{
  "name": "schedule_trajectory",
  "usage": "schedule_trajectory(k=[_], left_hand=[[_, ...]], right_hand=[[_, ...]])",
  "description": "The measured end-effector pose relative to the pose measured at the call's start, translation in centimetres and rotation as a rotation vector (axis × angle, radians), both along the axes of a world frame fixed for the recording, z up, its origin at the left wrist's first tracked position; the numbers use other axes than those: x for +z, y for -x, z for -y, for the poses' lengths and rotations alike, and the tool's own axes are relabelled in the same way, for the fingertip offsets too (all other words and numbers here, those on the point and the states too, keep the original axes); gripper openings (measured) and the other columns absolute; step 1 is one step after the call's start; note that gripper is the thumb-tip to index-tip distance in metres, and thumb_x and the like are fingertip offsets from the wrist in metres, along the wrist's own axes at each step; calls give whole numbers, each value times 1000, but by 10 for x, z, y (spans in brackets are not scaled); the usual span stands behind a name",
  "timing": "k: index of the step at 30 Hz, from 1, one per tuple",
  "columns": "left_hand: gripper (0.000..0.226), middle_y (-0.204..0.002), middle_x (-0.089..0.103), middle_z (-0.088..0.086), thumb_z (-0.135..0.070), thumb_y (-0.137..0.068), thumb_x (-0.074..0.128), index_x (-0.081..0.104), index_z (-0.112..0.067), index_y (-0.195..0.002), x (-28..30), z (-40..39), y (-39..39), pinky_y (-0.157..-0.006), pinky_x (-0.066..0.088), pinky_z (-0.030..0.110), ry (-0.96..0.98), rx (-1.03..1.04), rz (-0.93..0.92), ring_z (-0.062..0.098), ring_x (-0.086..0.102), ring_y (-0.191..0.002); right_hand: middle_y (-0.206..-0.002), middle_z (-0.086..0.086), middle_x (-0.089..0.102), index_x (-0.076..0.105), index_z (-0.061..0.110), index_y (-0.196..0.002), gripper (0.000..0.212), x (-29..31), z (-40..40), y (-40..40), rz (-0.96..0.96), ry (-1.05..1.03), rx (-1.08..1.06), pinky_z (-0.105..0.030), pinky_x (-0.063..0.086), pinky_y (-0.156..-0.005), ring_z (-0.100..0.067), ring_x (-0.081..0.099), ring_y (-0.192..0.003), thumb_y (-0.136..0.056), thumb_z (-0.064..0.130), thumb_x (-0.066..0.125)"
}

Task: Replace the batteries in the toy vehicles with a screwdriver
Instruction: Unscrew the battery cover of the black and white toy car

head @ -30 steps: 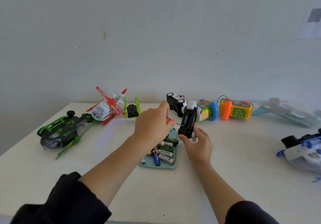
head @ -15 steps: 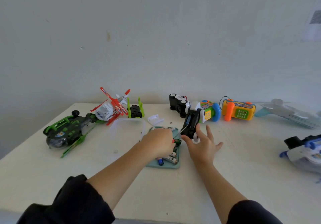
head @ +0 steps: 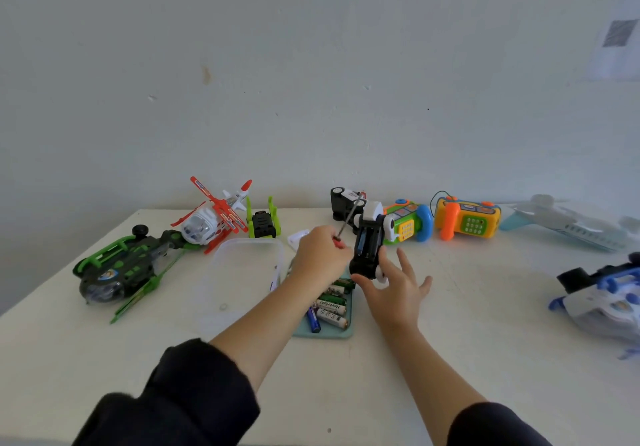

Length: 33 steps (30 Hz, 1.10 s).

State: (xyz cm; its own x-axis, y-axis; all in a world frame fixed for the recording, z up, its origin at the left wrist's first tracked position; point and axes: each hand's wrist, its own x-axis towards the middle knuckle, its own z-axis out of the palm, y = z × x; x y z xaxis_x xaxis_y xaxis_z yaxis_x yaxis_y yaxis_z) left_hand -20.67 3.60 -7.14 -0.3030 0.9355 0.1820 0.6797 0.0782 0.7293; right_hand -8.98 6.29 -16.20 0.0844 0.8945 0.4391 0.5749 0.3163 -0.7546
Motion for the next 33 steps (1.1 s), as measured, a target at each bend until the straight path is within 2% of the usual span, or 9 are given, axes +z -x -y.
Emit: schedule_trajectory(k=[5,11,15,19,22,25,29,31,33], left_hand=[[22,-80,57,3,-30,-85,65,57,-9,-85,-10,-24,-21,-63,40,27,67,59,-68,21,55,-75],[27,-60,45,2,-22,-83,60,43,-12,-64,-4,-21,-16,-46,28,25,93,80,-234,24,51,-62],[26,-62,53,0,-25,-81,63,47,-14,-64,7,-13,14,-53,47,29,143,71,-187,18,52,-58],[24,-62,50,1,-19,-87,57,47,-12,-67,17,8,65,-46,33,23,257,212,-482,14,47,-54],[8,-73,54,3,-15,-85,54,51,-10,-79,13,25,87,-49,33,24,359,286,-573,18,54,-67],[12,-75,48,0,-18,-88,55,45,-13,-88,5,32,80,-54,38,25,323,217,-437,16,50,-67],[28,-73,52,6,-5,-88,50,44,-12,-115,1,34,42,-44,37,24,297,51,257,14,46,-52],[40,-74,53,10,0,-89,44,41,-12,-128,-10,32,35,-48,42,30,346,42,282,17,48,-56],[39,-88,53,10,0,-91,43,39,-9,-129,-17,32,37,-59,49,34,355,88,59,20,53,-70]], right_hand=[[-92,5,70,56,22,-130,60,-4,-2,0,27,-41,-5,-58,-1,-110,-14,29,-140,-76,35,76],[-102,5,71,53,25,-133,64,-6,-3,2,99,-73,19,-58,-1,-109,-15,30,-140,-75,34,78],[-110,6,68,49,26,-135,65,-6,-3,0,101,-40,18,-54,-3,-110,-11,27,-141,-77,39,74],[-108,3,67,48,23,-137,65,-5,-3,-1,48,-11,17,-51,0,-111,-12,28,-140,-79,39,73],[-112,1,66,46,20,-138,67,-6,-4,-1,10,-10,40,-50,6,-112,-14,32,-138,-79,36,73],[-120,-2,63,46,17,-139,69,-7,-5,0,-26,-23,68,-47,11,-112,-17,40,-133,-78,32,75],[-98,2,61,48,17,-138,71,-9,-7,1,-6,-32,75,-53,22,-108,-25,56,-113,-75,32,78],[-88,12,48,48,18,-138,71,-8,-7,0,-5,-15,81,-55,26,-105,-25,57,-103,-75,32,78],[-78,18,40,48,19,-137,70,-7,-6,-1,-27,-11,97,-55,30,-103,-16,53,-84,-75,30,78]])
